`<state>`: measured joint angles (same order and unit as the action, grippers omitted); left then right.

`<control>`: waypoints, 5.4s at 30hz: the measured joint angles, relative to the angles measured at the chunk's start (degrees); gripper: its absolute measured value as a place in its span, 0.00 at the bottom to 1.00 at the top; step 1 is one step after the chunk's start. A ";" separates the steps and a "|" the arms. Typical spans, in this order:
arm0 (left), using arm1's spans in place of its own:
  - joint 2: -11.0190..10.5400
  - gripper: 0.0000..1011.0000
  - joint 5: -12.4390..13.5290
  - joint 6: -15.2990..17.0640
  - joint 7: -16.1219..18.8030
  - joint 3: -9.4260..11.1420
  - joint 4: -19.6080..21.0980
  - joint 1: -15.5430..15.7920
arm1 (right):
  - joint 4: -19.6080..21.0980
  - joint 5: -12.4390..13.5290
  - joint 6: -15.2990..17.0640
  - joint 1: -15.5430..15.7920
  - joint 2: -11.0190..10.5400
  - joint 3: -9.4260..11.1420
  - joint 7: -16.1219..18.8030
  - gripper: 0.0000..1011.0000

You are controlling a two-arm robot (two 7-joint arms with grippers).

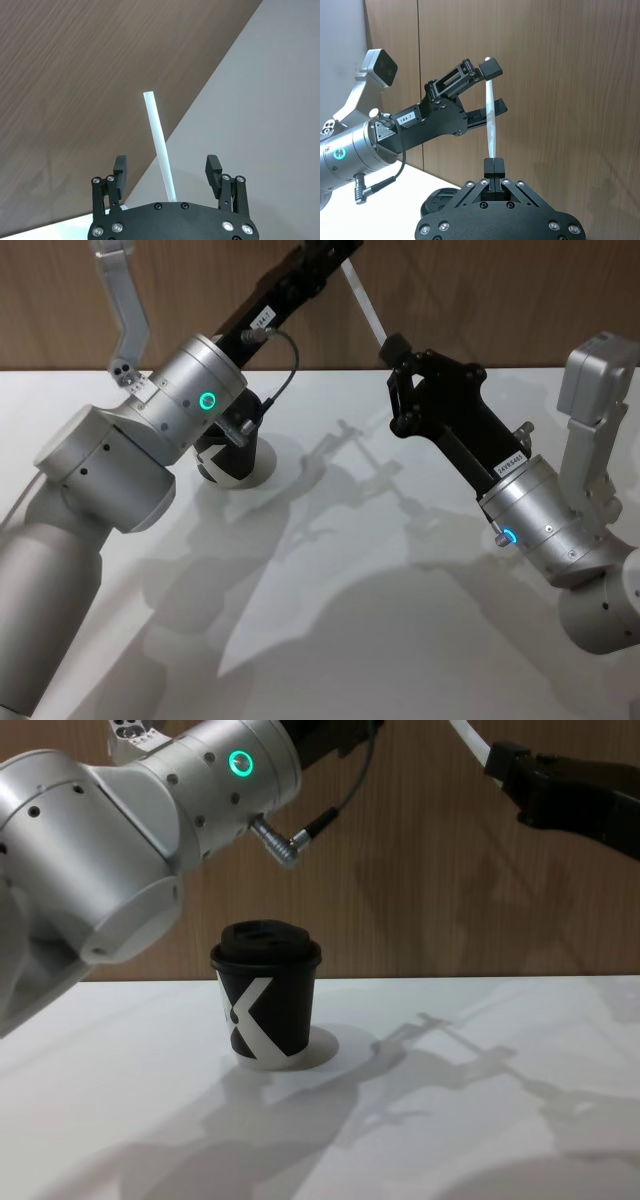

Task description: Pick up the straw with one hand, pass it to the other hand, and insert it into the cup.

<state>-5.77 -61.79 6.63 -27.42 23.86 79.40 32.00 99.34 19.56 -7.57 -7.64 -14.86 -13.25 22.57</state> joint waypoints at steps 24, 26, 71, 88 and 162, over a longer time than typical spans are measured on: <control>-0.79 0.31 -0.74 -1.33 -1.86 1.05 -0.92 1.30 | 0.00 0.00 0.00 0.00 0.00 0.00 0.00 0.00; -0.88 0.25 -0.87 -1.42 -1.98 1.11 -1.02 1.39 | 0.00 0.00 0.00 0.00 0.00 0.00 0.00 0.00; -7.11 0.01 6.35 -7.16 1.55 2.96 3.66 1.81 | -0.01 0.00 0.00 0.00 0.00 0.00 0.00 0.83; -12.47 0.01 16.11 -10.93 6.39 2.19 9.46 0.29 | 0.00 0.00 0.00 0.00 0.00 0.00 0.00 0.99; -13.51 0.01 23.70 -10.48 8.51 -1.15 5.82 -2.95 | 0.00 0.00 0.00 0.01 0.00 0.00 0.00 0.99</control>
<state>-19.28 -38.10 -3.85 -18.91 22.71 85.23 29.05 99.34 19.56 -7.56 -7.64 -14.86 -13.25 22.58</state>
